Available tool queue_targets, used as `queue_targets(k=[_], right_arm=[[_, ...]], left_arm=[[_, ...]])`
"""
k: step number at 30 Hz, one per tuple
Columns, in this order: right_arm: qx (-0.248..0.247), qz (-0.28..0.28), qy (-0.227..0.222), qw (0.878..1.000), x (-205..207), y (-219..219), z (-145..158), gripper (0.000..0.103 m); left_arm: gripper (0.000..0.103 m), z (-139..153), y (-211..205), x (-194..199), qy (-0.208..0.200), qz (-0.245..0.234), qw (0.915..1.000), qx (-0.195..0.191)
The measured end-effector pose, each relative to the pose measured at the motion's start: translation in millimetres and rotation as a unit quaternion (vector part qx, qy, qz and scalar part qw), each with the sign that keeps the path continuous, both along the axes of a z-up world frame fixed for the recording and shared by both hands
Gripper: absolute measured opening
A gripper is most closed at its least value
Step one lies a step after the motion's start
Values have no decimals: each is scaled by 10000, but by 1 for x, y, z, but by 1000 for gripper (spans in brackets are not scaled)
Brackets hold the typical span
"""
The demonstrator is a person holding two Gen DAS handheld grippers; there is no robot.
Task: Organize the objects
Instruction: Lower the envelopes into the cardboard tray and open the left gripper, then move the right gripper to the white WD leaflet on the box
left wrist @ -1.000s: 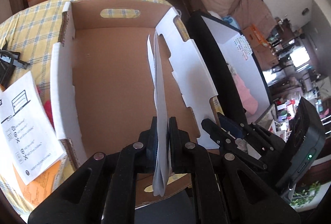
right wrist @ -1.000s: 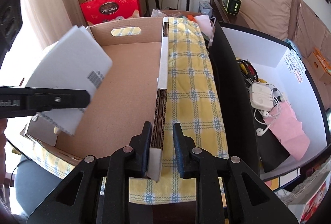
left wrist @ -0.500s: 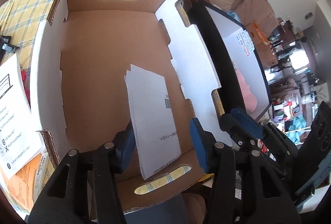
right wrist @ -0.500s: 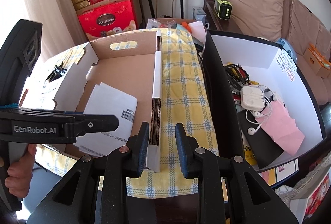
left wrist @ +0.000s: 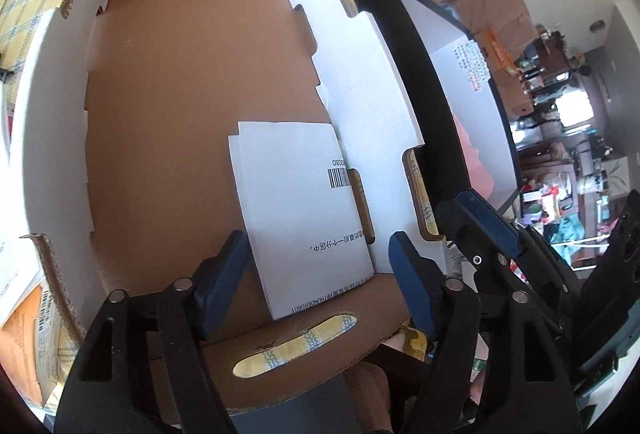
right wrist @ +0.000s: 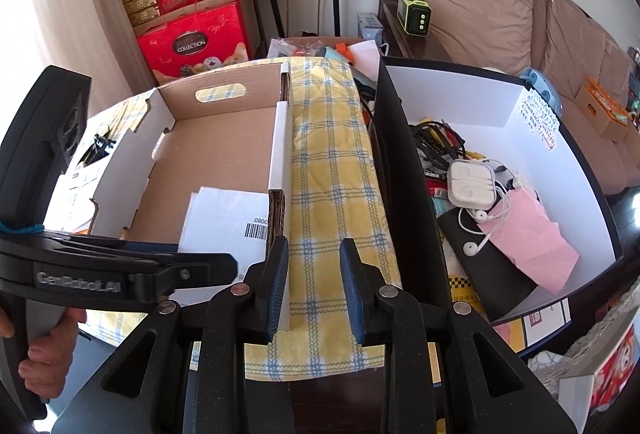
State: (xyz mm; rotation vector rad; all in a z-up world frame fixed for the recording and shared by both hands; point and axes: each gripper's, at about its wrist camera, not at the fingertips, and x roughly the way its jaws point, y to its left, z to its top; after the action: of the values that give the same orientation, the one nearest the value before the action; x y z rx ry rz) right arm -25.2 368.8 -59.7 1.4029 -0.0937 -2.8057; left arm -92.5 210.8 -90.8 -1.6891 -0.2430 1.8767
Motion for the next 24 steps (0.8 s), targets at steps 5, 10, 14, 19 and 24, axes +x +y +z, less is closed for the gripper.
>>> queue_targets(k=[5, 10, 14, 19, 24], right_arm=[[-40, 5, -10, 10000, -3, -2, -2, 27], [-51, 12, -26, 10000, -5, -5, -2, 27], [-7, 19, -25, 10000, -7, -7, -2, 28], [28, -63, -72, 9999, -11, -6, -5, 31], [54, -217, -24, 9997, -12, -4, -4, 32]], left_arm=[[72, 25, -19, 13, 80, -206, 9991, 373], [80, 55, -55, 15, 283, -16, 9974, 665], [83, 75, -90, 9, 726, 283, 9959, 461], [85, 72, -133, -13, 851, 951, 9918, -69], [85, 48, -162, -26, 658, 1324, 9887, -236]])
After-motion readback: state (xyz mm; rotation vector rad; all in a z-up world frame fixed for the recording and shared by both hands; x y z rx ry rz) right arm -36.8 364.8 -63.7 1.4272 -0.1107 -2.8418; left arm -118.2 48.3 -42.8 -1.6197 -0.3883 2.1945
